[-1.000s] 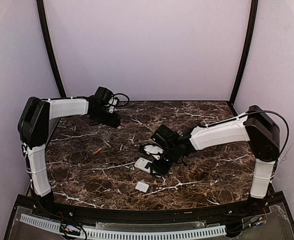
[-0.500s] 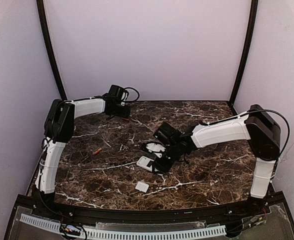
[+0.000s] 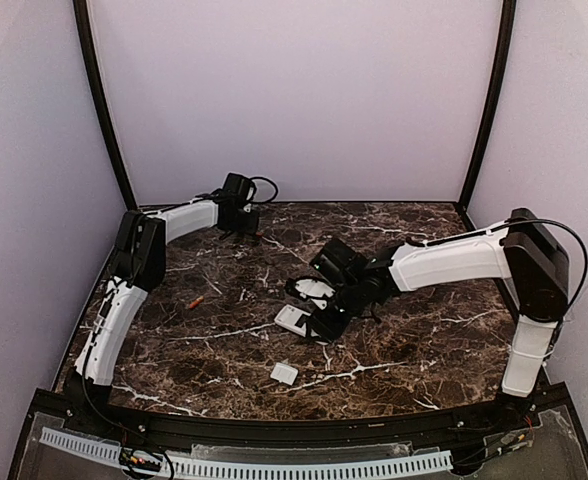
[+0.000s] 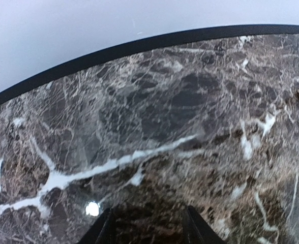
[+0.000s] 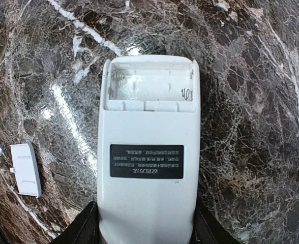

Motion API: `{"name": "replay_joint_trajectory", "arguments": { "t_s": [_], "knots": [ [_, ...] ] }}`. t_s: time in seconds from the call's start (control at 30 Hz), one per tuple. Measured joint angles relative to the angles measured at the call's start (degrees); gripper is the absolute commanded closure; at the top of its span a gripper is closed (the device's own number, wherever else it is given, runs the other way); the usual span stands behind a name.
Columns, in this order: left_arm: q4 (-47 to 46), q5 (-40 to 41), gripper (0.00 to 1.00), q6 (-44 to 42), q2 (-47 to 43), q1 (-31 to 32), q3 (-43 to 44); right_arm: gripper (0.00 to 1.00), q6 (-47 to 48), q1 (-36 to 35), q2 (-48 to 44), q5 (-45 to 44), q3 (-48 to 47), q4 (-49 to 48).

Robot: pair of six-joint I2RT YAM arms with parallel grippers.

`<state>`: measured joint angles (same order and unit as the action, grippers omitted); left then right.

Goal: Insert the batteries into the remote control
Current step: Pick up the battery from the center of the board.

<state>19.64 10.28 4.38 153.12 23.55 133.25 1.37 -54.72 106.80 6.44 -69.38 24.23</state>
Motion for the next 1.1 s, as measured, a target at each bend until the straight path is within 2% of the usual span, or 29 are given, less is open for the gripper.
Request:
{"name": "replay_joint_trajectory", "arguments": {
  "t_s": [0.2, 0.43, 0.5, 0.6, 0.7, 0.73, 0.8, 0.9, 1.1],
  "knots": [
    [-1.4, -1.7, 0.61, 2.1, -9.6, -0.4, -15.7, 1.0, 0.0, 0.0, -0.3, -0.1, 0.2, 0.0],
    [-5.1, -4.1, 0.6, 2.4, -14.5, -0.4, -24.7, 1.0, -0.2, 0.0, -0.3, -0.2, 0.8, 0.0],
    [-6.1, -4.7, 0.55, 2.5, -15.6, -0.4, -26.7, 1.0, -0.2, 0.0, -0.3, -0.2, 0.9, 0.0],
    [-7.8, -5.5, 0.41, 2.5, -18.9, -0.4, -32.1, 1.0, -0.2, 0.0, -0.4, -0.2, 1.0, -0.2],
    [-10.0, -6.7, 0.3, 1.8, -26.0, -0.4, -42.7, 1.0, -0.3, 0.0, -0.5, 0.1, 1.3, -0.2],
    [-10.5, -7.1, 0.23, 1.1, -28.9, -0.4, -46.5, 1.0, -0.4, 0.0, -0.5, 0.2, 1.4, -0.2],
    [-10.7, -8.0, 0.19, -1.0, -34.5, -0.4, -52.0, 1.0, -0.4, 0.0, -0.5, 0.3, 1.4, -0.2],
    [-9.0, -10.5, 0.17, -5.5, -41.4, -0.4, -54.2, 1.0, -0.4, 0.0, -0.5, 0.7, 1.4, -0.4],
    [-6.2, -17.0, 0.22, -14.8, -47.9, -0.4, -56.6, 1.0, -0.4, 0.0, -0.5, 1.4, 1.5, -0.7]
  ]
}}
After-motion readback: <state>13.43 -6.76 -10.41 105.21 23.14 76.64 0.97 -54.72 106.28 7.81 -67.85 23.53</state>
